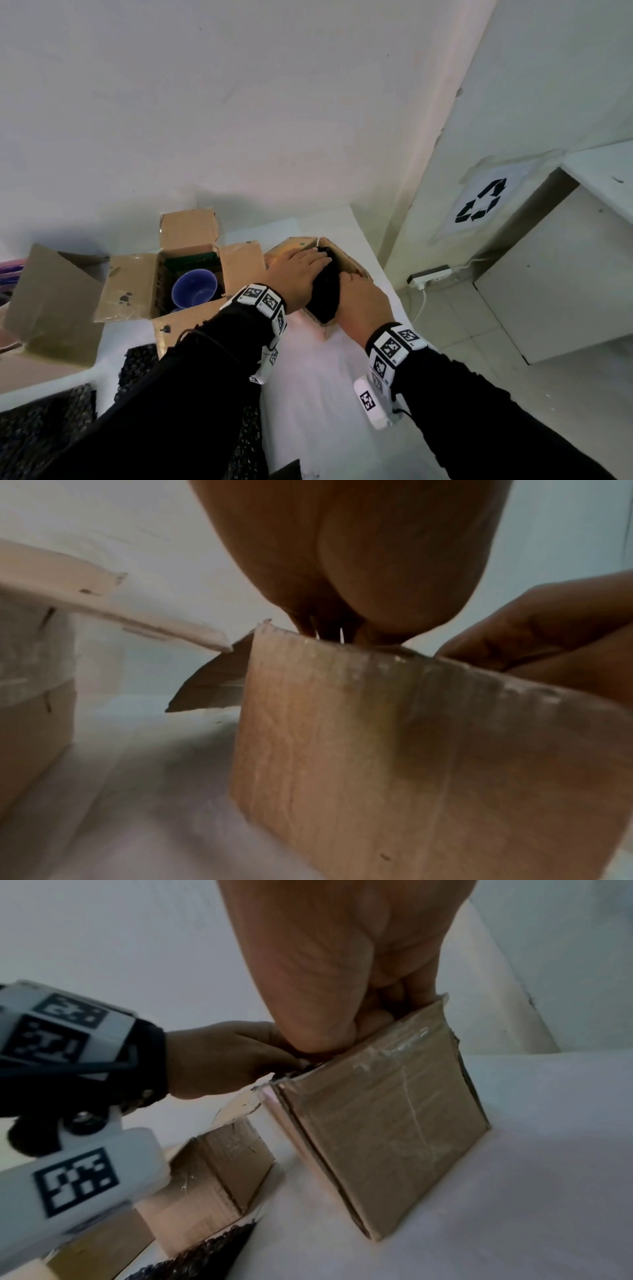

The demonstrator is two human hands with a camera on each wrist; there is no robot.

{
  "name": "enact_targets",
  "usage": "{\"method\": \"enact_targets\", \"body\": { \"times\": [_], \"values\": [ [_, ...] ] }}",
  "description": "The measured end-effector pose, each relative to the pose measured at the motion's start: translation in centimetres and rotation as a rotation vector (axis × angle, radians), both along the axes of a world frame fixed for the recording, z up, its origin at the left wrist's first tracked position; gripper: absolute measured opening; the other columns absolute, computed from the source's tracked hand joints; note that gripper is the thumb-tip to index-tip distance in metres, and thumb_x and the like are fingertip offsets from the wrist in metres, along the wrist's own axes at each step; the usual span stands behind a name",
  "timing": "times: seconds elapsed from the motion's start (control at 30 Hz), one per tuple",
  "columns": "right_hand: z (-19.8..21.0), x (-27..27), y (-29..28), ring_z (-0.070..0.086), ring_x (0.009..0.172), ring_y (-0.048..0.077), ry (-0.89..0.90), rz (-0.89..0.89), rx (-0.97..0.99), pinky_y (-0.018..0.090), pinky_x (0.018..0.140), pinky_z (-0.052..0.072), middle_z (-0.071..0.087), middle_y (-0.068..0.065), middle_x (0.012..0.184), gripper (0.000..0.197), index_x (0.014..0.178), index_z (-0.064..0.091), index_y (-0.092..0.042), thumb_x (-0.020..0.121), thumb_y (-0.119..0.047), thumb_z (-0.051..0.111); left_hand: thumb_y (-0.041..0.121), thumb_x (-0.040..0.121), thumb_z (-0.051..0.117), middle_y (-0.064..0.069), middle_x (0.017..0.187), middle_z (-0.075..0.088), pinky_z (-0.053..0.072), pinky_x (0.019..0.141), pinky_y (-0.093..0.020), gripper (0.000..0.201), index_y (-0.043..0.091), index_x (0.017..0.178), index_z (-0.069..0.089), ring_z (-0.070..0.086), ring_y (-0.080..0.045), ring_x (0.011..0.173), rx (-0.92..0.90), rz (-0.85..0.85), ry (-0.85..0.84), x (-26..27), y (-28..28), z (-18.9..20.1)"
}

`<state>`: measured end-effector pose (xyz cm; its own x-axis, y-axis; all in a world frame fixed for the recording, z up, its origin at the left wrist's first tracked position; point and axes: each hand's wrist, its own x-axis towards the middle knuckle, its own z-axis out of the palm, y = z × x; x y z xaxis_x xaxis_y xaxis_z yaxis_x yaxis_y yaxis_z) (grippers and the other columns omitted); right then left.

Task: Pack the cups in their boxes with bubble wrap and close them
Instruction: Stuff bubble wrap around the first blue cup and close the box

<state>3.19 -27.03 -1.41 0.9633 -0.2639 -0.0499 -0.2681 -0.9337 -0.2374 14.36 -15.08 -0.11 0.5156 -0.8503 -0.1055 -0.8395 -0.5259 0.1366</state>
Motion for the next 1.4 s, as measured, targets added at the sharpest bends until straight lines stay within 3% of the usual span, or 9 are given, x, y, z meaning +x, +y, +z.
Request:
{"method": "enact_targets", "body": {
  "times": [0.2,0.53,0.63,0.87,1.0,1.13,1.23,1.33,1.4],
  "values": [
    [-0.3,0.8,0.3,0.052,0.116,0.028,0.046,-0.035,-0.004,0.034,0.093,0.042,0.057,0.010,0.123,0.038,0.126,0.045,-0.010,0.089,-0.017,0.048,0.028,0.087,0.038,0.010,0.149,0.038,0.008,0.112,-0.051,0.059,0.028,0.146,0.033,0.028,-0.011,0.136,0.180,0.038,-0.114,0.6,0.1,-0.9],
    [-0.2,1.2,-0.3,0.055,0.107,0.029,0.047,-0.033,0.055,0.036,0.076,0.044,0.058,0.008,0.116,0.048,0.134,0.036,-0.021,0.088,-0.018,0.050,0.040,0.080,0.037,0.006,0.124,0.050,0.018,0.104,-0.048,0.048,0.027,0.123,0.054,0.037,-0.017,0.119,0.211,0.043,-0.169,0.8,-1.3,-0.9],
    [-0.4,1.3,-0.2,0.052,0.111,0.030,0.068,0.001,0.024,0.039,0.083,0.046,0.055,0.011,0.119,0.053,0.142,0.030,-0.029,0.091,-0.024,0.045,0.038,0.073,0.032,0.007,0.122,0.055,0.018,0.103,-0.049,0.056,0.026,0.125,0.050,0.038,-0.018,0.119,0.148,0.042,-0.159,0.9,-1.0,-1.2],
    [0.2,1.5,-0.5,0.058,0.106,0.028,0.094,-0.006,-0.020,0.035,0.077,0.046,0.060,0.007,0.116,0.033,0.123,0.047,-0.015,0.091,-0.016,0.046,0.039,0.075,0.024,0.005,0.124,0.050,0.023,0.097,-0.046,0.060,0.029,0.125,0.056,0.037,-0.018,0.118,0.187,0.043,-0.152,1.0,-1.2,-1.3],
    [1.0,0.6,-1.2,0.060,0.089,0.030,0.035,0.056,0.000,0.033,0.064,0.038,0.059,0.008,0.111,0.021,0.111,0.049,-0.012,0.091,-0.013,0.045,0.038,0.075,0.043,0.002,0.126,0.049,0.029,0.099,-0.044,0.054,0.027,0.128,0.052,0.044,-0.021,0.117,0.154,0.032,-0.171,0.8,-0.8,-1.2],
    [0.1,-0.6,-1.1,0.060,0.089,0.030,0.024,0.106,-0.027,0.033,0.062,0.036,0.060,0.009,0.109,0.019,0.112,0.043,-0.012,0.094,-0.014,0.038,0.030,0.073,0.045,-0.001,0.126,0.056,0.004,0.116,-0.051,0.063,0.019,0.135,0.045,0.058,-0.020,0.113,0.015,0.086,-0.187,0.5,-0.5,-1.3],
    [0.1,-0.3,-1.2,0.063,0.082,0.031,0.066,0.097,0.009,0.034,0.061,0.037,0.065,0.009,0.099,0.022,0.116,0.038,-0.011,0.094,-0.013,0.038,0.029,0.083,0.038,0.006,0.119,0.063,-0.015,0.112,-0.060,0.065,0.020,0.147,0.030,0.053,-0.014,0.121,0.094,0.116,-0.157,0.4,-0.7,-1.1],
    [0.6,-0.3,-1.2,0.062,0.084,0.030,0.113,0.105,0.003,0.033,0.062,0.035,0.064,0.009,0.098,0.022,0.116,0.039,-0.011,0.094,-0.014,0.040,0.029,0.089,0.034,0.010,0.111,0.066,-0.018,0.111,-0.060,0.060,0.025,0.148,0.025,0.055,-0.014,0.117,0.147,0.112,-0.117,0.4,-0.8,-0.6],
    [0.7,-0.8,-1.1,0.059,0.081,0.030,0.041,0.095,0.023,0.032,0.060,0.034,0.062,0.008,0.097,0.016,0.108,0.043,-0.012,0.094,-0.019,0.042,0.030,0.089,0.039,0.011,0.107,0.066,-0.009,0.114,-0.057,0.049,0.027,0.139,0.040,0.057,-0.015,0.112,0.114,0.093,-0.141,0.3,-0.3,-0.5]
  ]
}}
